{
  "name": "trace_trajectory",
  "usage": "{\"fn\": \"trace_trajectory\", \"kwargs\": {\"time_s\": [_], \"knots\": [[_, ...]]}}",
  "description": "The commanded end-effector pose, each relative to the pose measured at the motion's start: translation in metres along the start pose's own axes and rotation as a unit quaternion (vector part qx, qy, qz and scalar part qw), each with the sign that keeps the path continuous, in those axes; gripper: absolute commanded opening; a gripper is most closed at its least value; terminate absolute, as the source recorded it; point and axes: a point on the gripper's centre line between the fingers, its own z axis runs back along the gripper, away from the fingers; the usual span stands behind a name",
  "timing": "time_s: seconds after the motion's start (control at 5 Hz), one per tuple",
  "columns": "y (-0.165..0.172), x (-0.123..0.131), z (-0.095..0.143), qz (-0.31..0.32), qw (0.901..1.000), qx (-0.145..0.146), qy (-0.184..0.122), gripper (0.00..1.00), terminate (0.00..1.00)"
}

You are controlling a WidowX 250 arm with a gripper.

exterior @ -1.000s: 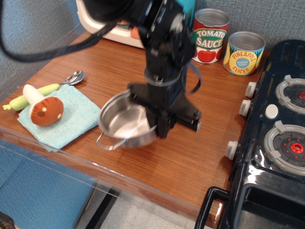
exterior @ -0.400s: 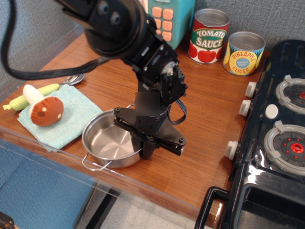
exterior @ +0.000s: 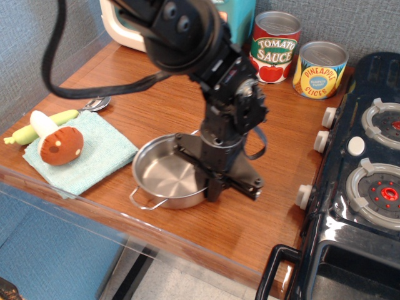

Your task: Slide the silver pot next to the blue rag.

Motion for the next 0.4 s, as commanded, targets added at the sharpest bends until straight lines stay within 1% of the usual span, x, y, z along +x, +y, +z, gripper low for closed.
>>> {"fn": "trace_trajectory", "kwargs": {"time_s": [0.0,0.2], "knots": [[-0.022,0.006,0.027,-0.013,0.9992,-0.014,-0.035,1.0,0.0],[-0.023,0.005,0.044,-0.004,0.9988,-0.022,-0.043,1.0,0.0]]}}
